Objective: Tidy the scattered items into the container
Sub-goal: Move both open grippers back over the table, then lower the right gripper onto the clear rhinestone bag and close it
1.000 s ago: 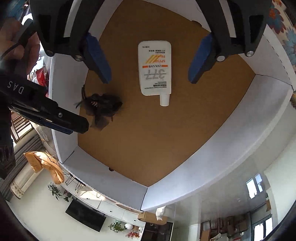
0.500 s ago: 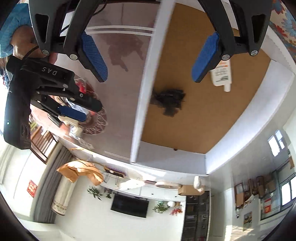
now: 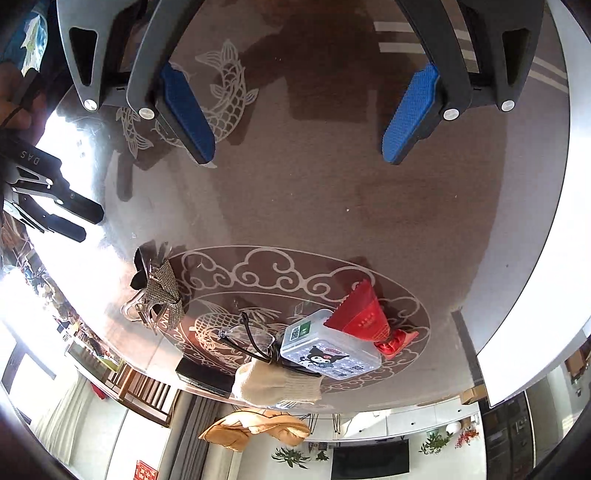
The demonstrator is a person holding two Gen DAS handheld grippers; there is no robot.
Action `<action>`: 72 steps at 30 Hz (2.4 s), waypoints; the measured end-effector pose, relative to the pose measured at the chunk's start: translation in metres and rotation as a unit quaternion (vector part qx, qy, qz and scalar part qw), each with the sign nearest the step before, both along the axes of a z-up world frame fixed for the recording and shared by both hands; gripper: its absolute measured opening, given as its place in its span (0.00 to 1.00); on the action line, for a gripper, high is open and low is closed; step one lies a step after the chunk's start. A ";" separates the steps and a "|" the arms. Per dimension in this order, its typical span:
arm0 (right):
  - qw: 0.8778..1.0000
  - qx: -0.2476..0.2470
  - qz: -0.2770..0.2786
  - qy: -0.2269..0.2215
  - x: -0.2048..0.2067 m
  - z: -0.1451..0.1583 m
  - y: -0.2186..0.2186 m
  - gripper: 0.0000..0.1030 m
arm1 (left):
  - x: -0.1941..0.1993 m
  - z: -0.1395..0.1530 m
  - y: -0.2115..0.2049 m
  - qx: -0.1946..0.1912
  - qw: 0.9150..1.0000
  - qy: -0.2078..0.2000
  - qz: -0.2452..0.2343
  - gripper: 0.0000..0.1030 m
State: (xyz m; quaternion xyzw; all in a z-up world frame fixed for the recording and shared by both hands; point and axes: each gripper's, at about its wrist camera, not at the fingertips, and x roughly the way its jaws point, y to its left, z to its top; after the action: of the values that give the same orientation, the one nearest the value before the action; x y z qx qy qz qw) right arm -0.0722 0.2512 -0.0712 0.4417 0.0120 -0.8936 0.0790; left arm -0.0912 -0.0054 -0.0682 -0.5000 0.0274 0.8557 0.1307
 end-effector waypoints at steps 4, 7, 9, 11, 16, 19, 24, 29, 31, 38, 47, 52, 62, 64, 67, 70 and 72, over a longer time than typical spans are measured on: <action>1.000 0.004 0.017 -0.004 -0.011 -0.007 -0.004 0.72 | -0.016 -0.005 0.013 -0.042 0.999 0.019 0.000 0.93; 0.998 0.024 0.065 -0.005 -0.023 -0.009 -0.031 0.81 | -0.032 -0.009 0.011 -0.038 0.999 0.022 0.007 1.00; 0.995 0.025 0.098 -0.008 -0.029 -0.011 -0.044 0.83 | -0.043 -0.010 0.011 -0.038 0.999 0.025 0.016 1.00; 0.993 0.027 0.118 -0.015 -0.036 -0.012 -0.055 0.87 | -0.051 -0.010 0.010 -0.036 0.999 0.032 0.016 1.00; 0.990 0.026 0.138 -0.017 -0.046 -0.015 -0.067 0.93 | -0.055 -0.011 0.006 -0.030 0.999 0.040 0.017 1.00; 0.991 0.024 0.135 -0.008 -0.045 -0.015 -0.067 0.94 | -0.055 -0.012 0.006 -0.030 0.999 0.040 0.016 1.00; 0.991 0.024 0.135 -0.008 -0.045 -0.015 -0.067 0.94 | -0.058 -0.014 0.012 -0.031 0.999 0.041 0.016 1.00; 0.991 0.023 0.135 -0.008 -0.045 -0.015 -0.068 0.94 | -0.058 -0.014 0.012 -0.031 0.999 0.041 0.016 1.00; 0.991 0.023 0.135 -0.008 -0.045 -0.015 -0.068 0.94 | -0.058 -0.014 0.012 -0.032 0.999 0.041 0.016 1.00; 0.991 0.023 0.134 -0.008 -0.045 -0.015 -0.068 0.94 | -0.059 -0.014 0.011 -0.032 0.999 0.041 0.016 1.00; 0.991 0.023 0.135 -0.008 -0.045 -0.015 -0.068 0.94 | -0.059 -0.015 0.011 -0.032 0.999 0.041 0.016 1.00; 0.991 0.023 0.135 -0.008 -0.045 -0.015 -0.068 0.94 | -0.059 -0.015 0.011 -0.032 0.999 0.041 0.015 1.00; 0.991 0.023 0.134 -0.008 -0.045 -0.015 -0.068 0.94 | -0.059 -0.015 0.011 -0.032 0.999 0.041 0.015 1.00; 0.991 0.023 0.134 -0.008 -0.045 -0.015 -0.068 0.94 | -0.059 -0.015 0.011 -0.032 0.999 0.041 0.015 1.00; 0.991 0.022 0.135 -0.008 -0.046 -0.015 -0.068 0.94 | -0.058 -0.015 0.010 -0.032 0.999 0.042 0.015 1.00; 0.991 0.023 0.134 -0.008 -0.046 -0.015 -0.068 0.93 | -0.058 -0.015 0.010 -0.032 0.998 0.042 0.015 1.00; 0.993 0.025 0.117 -0.009 -0.047 -0.015 -0.066 0.93 | -0.058 -0.015 0.010 -0.032 0.999 0.042 0.015 1.00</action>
State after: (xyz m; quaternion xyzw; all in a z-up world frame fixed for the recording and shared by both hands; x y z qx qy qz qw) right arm -0.1188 0.1850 -0.0861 0.4476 0.0847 -0.8735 0.1718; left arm -0.1497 0.0045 -0.0829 -0.4683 0.0530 0.8762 0.1007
